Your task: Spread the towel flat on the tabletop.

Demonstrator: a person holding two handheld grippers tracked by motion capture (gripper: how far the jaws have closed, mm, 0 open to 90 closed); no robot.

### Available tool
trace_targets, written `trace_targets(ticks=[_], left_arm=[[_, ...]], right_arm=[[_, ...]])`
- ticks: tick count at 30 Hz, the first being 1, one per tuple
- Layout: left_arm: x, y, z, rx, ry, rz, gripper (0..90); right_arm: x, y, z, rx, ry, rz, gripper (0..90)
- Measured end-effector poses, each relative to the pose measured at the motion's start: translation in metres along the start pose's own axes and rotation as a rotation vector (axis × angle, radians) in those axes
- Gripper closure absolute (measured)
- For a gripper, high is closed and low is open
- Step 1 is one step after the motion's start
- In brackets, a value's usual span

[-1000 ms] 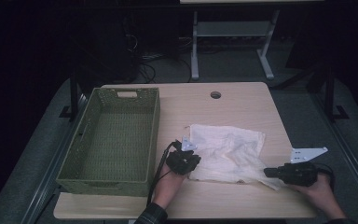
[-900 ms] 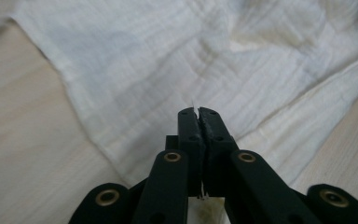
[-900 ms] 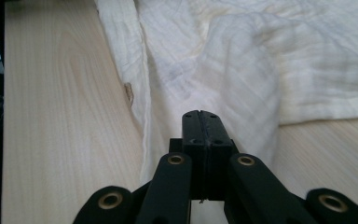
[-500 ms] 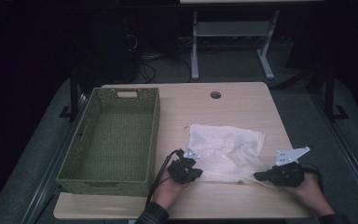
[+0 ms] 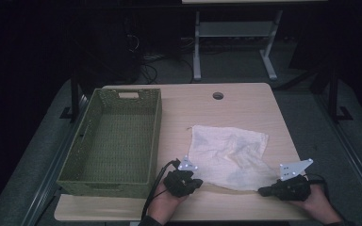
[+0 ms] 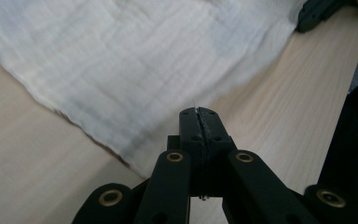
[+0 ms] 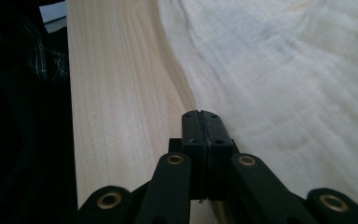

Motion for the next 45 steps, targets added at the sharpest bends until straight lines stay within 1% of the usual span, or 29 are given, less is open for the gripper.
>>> trace_targets(ticks=[2,5,7,10,12,15,17,19,21,22,24,27,28,29,30,31,32,34,35,36,37,38,39,40,41,42,43,44,45], left_arm=[[-0.001,0.0,0.005,0.014,0.004,0.008,89.0],[-0.005,0.0,0.009,0.014,0.014,0.017,88.9],[-0.006,0.001,0.01,0.014,0.015,0.017,88.6],[-0.009,0.007,0.009,0.002,0.008,0.019,86.4],[-0.01,0.012,0.008,-0.006,0.015,0.025,84.0],[-0.011,0.016,0.007,0.0,0.016,0.035,77.1],[-0.013,0.017,0.006,-0.002,0.02,0.042,72.3],[-0.015,0.018,0.005,-0.01,0.034,0.059,67.8],[-0.017,0.019,0.005,-0.005,0.048,0.071,61.8],[-0.017,0.019,0.005,-0.005,0.05,0.075,59.3],[-0.017,0.02,0.004,0.001,0.055,0.08,54.8],[-0.019,0.021,0.003,-0.004,0.057,0.082,49.4],[-0.02,0.021,0.002,-0.011,0.061,0.084,48.0],[-0.02,0.021,0.002,-0.015,0.061,0.083,47.5],[-0.021,0.021,0.002,-0.019,0.072,0.088,46.8],[-0.021,0.021,0.002,-0.014,0.071,0.093,45.4],[-0.021,0.02,0.002,-0.017,0.073,0.093,44.8],[-0.02,0.021,0.001,-0.01,0.07,0.095,43.4],[-0.02,0.021,0.001,-0.009,0.076,0.097,42.8],[-0.019,0.021,0.001,-0.005,0.079,0.099,42.4],[-0.019,0.021,0.001,-0.011,0.084,0.101,41.9],[-0.019,0.021,0.001,-0.007,0.08,0.099,41.6],[-0.018,0.021,0.001,-0.013,0.085,0.101,41.6],[-0.018,0.021,0.001,-0.013,0.085,0.101,41.6],[-0.019,0.021,0.001,-0.014,0.087,0.102,41.5],[-0.019,0.021,0.001,-0.014,0.087,0.103,41.5],[-0.019,0.021,0.001,-0.014,0.089,0.105,41.5],[-0.019,0.021,0.001,-0.013,0.088,0.105,41.4],[-0.019,0.021,0.001,-0.009,0.088,0.106,41.4]], right_arm=[[0.0,0.0,0.0,0.001,-0.003,-0.001,88.8],[0.0,-0.001,0.0,0.006,-0.008,0.002,88.8],[0.0,-0.003,0.001,0.021,-0.005,0.008,88.0],[0.002,-0.006,0.003,0.043,-0.004,-0.005,85.4],[0.005,-0.009,0.007,0.067,0.005,-0.019,83.1],[0.015,-0.014,0.015,0.097,0.017,-0.061,79.1],[0.024,-0.017,0.02,0.104,0.023,-0.101,78.1],[0.036,-0.019,0.024,0.111,0.052,-0.143,76.8],[0.05,-0.022,0.029,0.117,0.084,-0.189,74.5],[0.058,-0.024,0.031,0.115,0.093,-0.208,73.5],[0.072,-0.027,0.036,0.108,0.116,-0.262,72.8],[0.094,-0.029,0.042,0.103,0.154,-0.323,70.6],[0.102,-0.029,0.044,0.099,0.172,-0.339,69.6],[0.11,-0.029,0.046,0.098,0.178,-0.362,68.8],[0.116,-0.029,0.047,0.101,0.198,-0.38,68.2],[0.124,-0.029,0.049,0.103,0.205,-0.395,67.4],[0.13,-0.029,0.051,0.108,0.222,-0.406,66.8],[0.143,-0.027,0.053,0.104,0.235,-0.433,66.1],[0.149,-0.026,0.054,0.102,0.248,-0.448,65.6],[0.154,-0.025,0.053,0.098,0.265,-0.456,65.3],[0.159,-0.022,0.052,0.088,0.284,-0.46,65.0],[0.163,-0.02,0.051,0.076,0.303,-0.466,64.6],[0.167,-0.018,0.049,0.064,0.31,-0.483,64.6],[0.167,-0.018,0.049,0.064,0.31,-0.483,64.6],[0.172,-0.014,0.046,0.044,0.323,-0.484,66.3],[0.172,-0.013,0.046,0.052,0.324,-0.489,68.3],[0.172,-0.013,0.046,0.053,0.331,-0.479,73.1],[0.173,-0.013,0.046,0.049,0.322,-0.473,75.2],[0.172,-0.013,0.046,0.05,0.324,-0.47,78.8]])
Point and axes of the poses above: each handheld gripper's, and its own axes: y roughly forward along the jaws, z roughly out of its top, x roughly to its right, the point moved 3 cm from there along y, roughly forward along the jaws, and after that the axes turned 1 degree about -x, right-handed, at the moved point
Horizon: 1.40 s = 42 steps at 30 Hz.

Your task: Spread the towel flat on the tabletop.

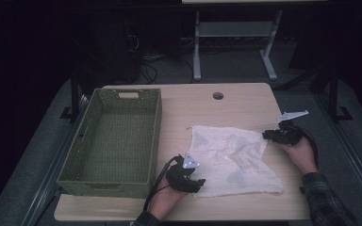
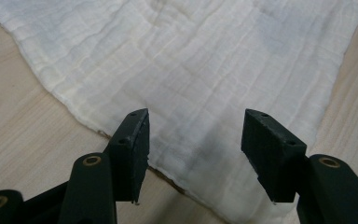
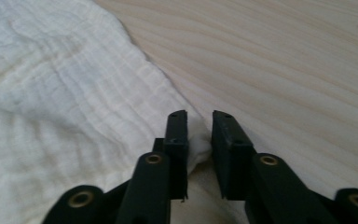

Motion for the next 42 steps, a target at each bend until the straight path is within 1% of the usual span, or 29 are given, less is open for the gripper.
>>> trace_targets(ticks=[1,4,5,6,8,9,11,12,13,15,16,18,19,22,23,25,26,27,28,29,30,31,32,33,34,36,38,39,42], left_arm=[[0.0,0.0,0.0,0.002,0.0,0.001,41.4],[0.0,0.0,0.0,0.004,0.002,0.002,41.4],[0.0,-0.001,0.0,0.001,0.008,0.003,41.4],[0.001,0.0,0.0,0.001,0.003,0.0,41.4],[0.001,0.0,0.0,0.003,0.004,0.002,41.3],[0.0,-0.001,0.001,0.005,0.011,0.005,41.3],[0.0,-0.001,0.001,0.009,0.009,0.005,41.3],[0.0,-0.001,0.0,0.009,0.009,0.005,41.3],[-0.001,-0.001,0.0,0.011,0.009,0.006,41.3],[-0.001,-0.001,0.0,0.007,0.008,0.006,41.3],[-0.001,-0.001,0.0,0.009,0.004,0.005,41.4],[-0.002,-0.001,0.0,0.009,0.003,0.004,41.3],[-0.002,-0.001,0.0,0.009,0.002,0.005,41.4],[-0.001,-0.001,0.0,0.005,0.008,0.005,41.3],[-0.001,-0.001,0.0,0.009,0.009,0.005,41.3],[-0.001,-0.001,0.0,0.008,0.009,0.006,41.3],[-0.001,-0.001,0.0,0.008,0.008,0.007,41.3],[-0.001,-0.001,0.0,0.009,0.005,0.007,41.3],[-0.002,-0.001,0.0,0.01,0.003,0.009,41.2],[-0.002,-0.001,0.0,0.014,-0.005,0.009,41.2],[-0.002,-0.001,0.001,0.014,0.0,0.007,41.2],[-0.003,-0.001,0.002,0.018,-0.006,0.0,41.2],[-0.004,-0.001,0.002,0.015,-0.01,-0.007,41.2],[-0.004,-0.001,0.004,0.019,-0.012,-0.003,41.2],[-0.005,0.0,0.006,0.022,-0.007,0.005,41.2],[-0.007,0.001,0.009,0.033,-0.008,0.015,41.2],[-0.009,0.001,0.013,0.033,-0.015,0.02,40.4],[-0.011,0.002,0.014,0.039,-0.012,0.027,39.8],[-0.018,0.003,0.024,0.054,-0.021,0.043,38.8]], right_arm=[[0.0,0.0,0.0,-0.003,-0.006,0.011,82.7],[0.0,0.0,0.001,0.001,-0.009,0.009,84.6],[0.001,-0.001,0.003,0.007,-0.012,0.007,84.6],[0.003,-0.003,0.006,0.025,-0.011,0.01,84.6],[0.006,-0.004,0.012,0.03,-0.009,0.002,84.6],[0.008,-0.003,0.014,0.037,-0.011,-0.008,84.6],[0.014,-0.002,0.018,0.065,-0.005,-0.004,84.5],[0.017,0.0,0.02,0.079,0.002,-0.009,84.5],[0.02,0.001,0.02,0.085,-0.002,-0.015,84.5],[0.024,0.005,0.022,0.051,-0.001,-0.03,84.4],[0.025,0.005,0.023,0.047,-0.013,-0.043,84.5],[0.027,0.005,0.029,0.052,-0.019,-0.052,84.4],[0.028,0.005,0.033,0.05,-0.035,-0.057,84.4],[0.029,0.007,0.043,0.053,-0.046,-0.064,84.4],[0.03,0.008,0.047,0.054,-0.057,-0.066,84.4],[0.031,0.009,0.05,0.048,-0.061,-0.07,84.4],[0.032,0.014,0.053,0.03,-0.061,-0.074,84.1],[0.033,0.017,0.054,0.026,-0.059,-0.074,83.6],[0.033,0.018,0.053,0.026,-0.055,-0.074,81.4],[0.033,0.018,0.053,0.03,-0.041,-0.07,78.2],[0.033,0.017,0.053,0.04,-0.033,-0.062,74.7],[0.032,0.016,0.053,0.049,-0.02,-0.046,70.8],[0.032,0.015,0.052,0.057,-0.012,-0.03,68.9],[0.031,0.013,0.052,0.063,-0.007,-0.018,67.7],[0.03,0.012,0.052,0.064,-0.018,-0.022,66.6],[0.027,0.01,0.052,0.063,-0.022,-0.015,65.4],[0.026,0.007,0.052,0.067,-0.027,-0.011,64.7],[0.026,0.006,0.052,0.069,-0.021,-0.005,63.9],[0.026,0.005,0.051,0.067,-0.03,-0.004,62.7]])
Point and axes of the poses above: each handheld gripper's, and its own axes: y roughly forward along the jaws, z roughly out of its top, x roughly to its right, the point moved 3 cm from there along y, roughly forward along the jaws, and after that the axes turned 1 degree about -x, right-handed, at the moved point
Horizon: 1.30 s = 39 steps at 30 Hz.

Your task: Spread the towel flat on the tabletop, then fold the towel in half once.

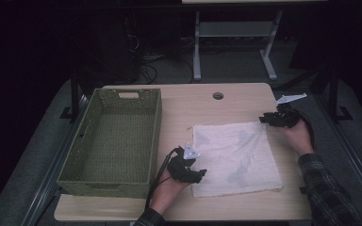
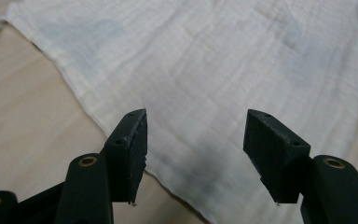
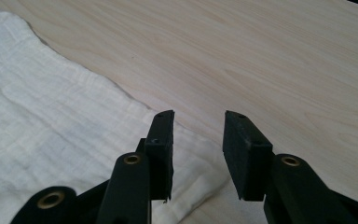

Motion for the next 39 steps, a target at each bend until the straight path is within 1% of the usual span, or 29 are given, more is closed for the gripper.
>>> trace_targets(ticks=[2,4,6,7,9,10,11,12,13,14,16,17,18,19,22,24,26,27,29,31,32,33,35,37,38,39], left_arm=[[-0.004,0.001,0.006,0.007,-0.009,0.011,38.1],[-0.009,0.004,0.014,0.014,-0.023,0.006,37.8],[-0.013,0.006,0.018,0.021,-0.024,0.01,37.3],[-0.015,0.008,0.02,0.023,-0.025,0.01,37.2],[-0.019,0.011,0.024,0.012,-0.017,0.018,37.1],[-0.021,0.013,0.028,0.009,-0.015,0.023,36.8],[-0.022,0.014,0.03,0.013,-0.02,0.023,36.5],[-0.027,0.016,0.035,0.017,-0.02,0.031,36.5],[-0.027,0.016,0.035,0.017,-0.02,0.031,36.6],[-0.03,0.019,0.04,0.023,-0.023,0.043,36.6],[-0.035,0.022,0.046,0.018,-0.021,0.06,36.7],[-0.039,0.023,0.05,0.014,-0.01,0.073,36.7],[-0.043,0.025,0.053,0.016,-0.012,0.08,36.9],[-0.046,0.027,0.056,0.025,-0.027,0.085,36.9],[-0.06,0.033,0.064,0.009,-0.023,0.121,37.1],[-0.07,0.037,0.068,-0.011,-0.018,0.16,37.4],[-0.08,0.042,0.071,-0.007,-0.026,0.185,38.3],[-0.085,0.044,0.073,-0.013,-0.03,0.199,38.3],[-0.093,0.05,0.076,-0.006,-0.05,0.213,39.3],[-0.103,0.056,0.078,-0.023,-0.046,0.238,40.1],[-0.108,0.059,0.079,-0.026,-0.056,0.242,40.4],[-0.11,0.062,0.08,-0.019,-0.076,0.24,40.7],[-0.117,0.068,0.08,-0.029,-0.09,0.231,41.4],[-0.122,0.074,0.08,-0.037,-0.093,0.237,42.2],[-0.124,0.077,0.079,-0.058,-0.094,0.234,44.2],[-0.126,0.08,0.079,-0.068,-0.105,0.228,44.6]], right_arm=[[0.001,-0.001,-0.001,-0.001,-0.006,0.001,62.0],[0.001,-0.001,-0.001,-0.001,-0.004,0.003,61.6],[0.001,-0.001,-0.001,0.005,0.003,0.01,61.3],[0.001,-0.002,-0.001,0.008,0.001,0.013,61.1],[0.001,-0.002,-0.001,0.009,-0.016,0.012,61.0],[0.001,-0.003,-0.001,0.01,-0.018,0.011,60.8],[0.001,-0.003,-0.001,0.006,-0.014,0.014,60.6],[0.001,-0.003,-0.002,0.003,-0.013,0.014,60.6],[0.001,-0.003,-0.002,0.003,-0.013,0.014,60.6],[0.002,-0.002,-0.002,0.003,-0.021,0.019,60.3],[0.002,-0.002,-0.002,0.002,-0.025,0.016,60.1],[0.003,-0.002,-0.003,0.005,-0.025,0.016,60.1],[0.004,-0.003,-0.003,0.003,-0.018,0.019,59.9],[0.004,-0.003,-0.004,0.005,-0.014,0.019,59.9],[0.006,-0.002,-0.005,0.001,-0.02,0.016,59.5],[0.006,-0.001,-0.005,0.004,-0.021,0.015,59.4],[0.007,0.0,-0.005,0.001,-0.021,0.013,59.4],[0.007,0.001,-0.005,-0.004,-0.012,0.013,59.4],[0.007,0.002,-0.006,-0.008,-0.014,0.012,59.3],[0.008,0.004,-0.006,-0.011,-0.018,0.01,59.3],[0.009,0.004,-0.006,-0.01,-0.019,0.008,59.3],[0.009,0.005,-0.006,-0.013,-0.01,0.007,59.3],[0.01,0.006,-0.007,-0.013,-0.013,0.004,59.2],[0.013,0.006,-0.008,-0.019,-0.009,-0.001,59.2],[0.014,0.006,-0.009,-0.02,-0.002,-0.002,59.3],[0.015,0.005,-0.01,-0.025,0.007,-0.002,59.4]])
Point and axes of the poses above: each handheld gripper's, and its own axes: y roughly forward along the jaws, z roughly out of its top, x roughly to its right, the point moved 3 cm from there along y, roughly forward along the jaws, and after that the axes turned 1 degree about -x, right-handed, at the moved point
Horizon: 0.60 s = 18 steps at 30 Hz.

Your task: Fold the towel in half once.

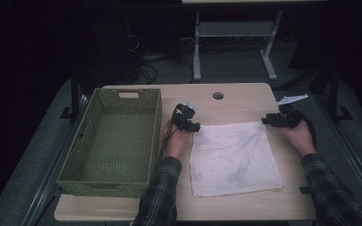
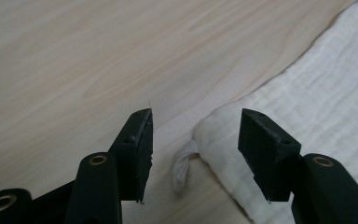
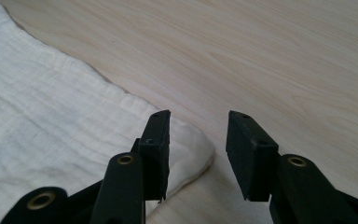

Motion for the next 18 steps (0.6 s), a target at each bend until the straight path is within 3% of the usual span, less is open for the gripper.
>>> trace_targets(ticks=[6,12,16,18], left_arm=[[-0.005,0.011,-0.001,-0.034,-0.001,0.004,53.2],[-0.004,0.014,-0.001,-0.028,0.005,0.002,62.5],[-0.006,0.014,0.0,-0.026,0.029,0.041,71.8],[-0.008,0.015,-0.001,-0.021,0.011,0.034,73.9]], right_arm=[[0.005,0.0,-0.005,-0.014,0.007,-0.006,62.0],[0.008,0.002,-0.009,-0.03,0.024,-0.01,64.1],[0.005,0.006,-0.008,-0.019,0.021,-0.004,64.1],[0.004,0.008,-0.007,-0.022,0.023,-0.005,64.6]])
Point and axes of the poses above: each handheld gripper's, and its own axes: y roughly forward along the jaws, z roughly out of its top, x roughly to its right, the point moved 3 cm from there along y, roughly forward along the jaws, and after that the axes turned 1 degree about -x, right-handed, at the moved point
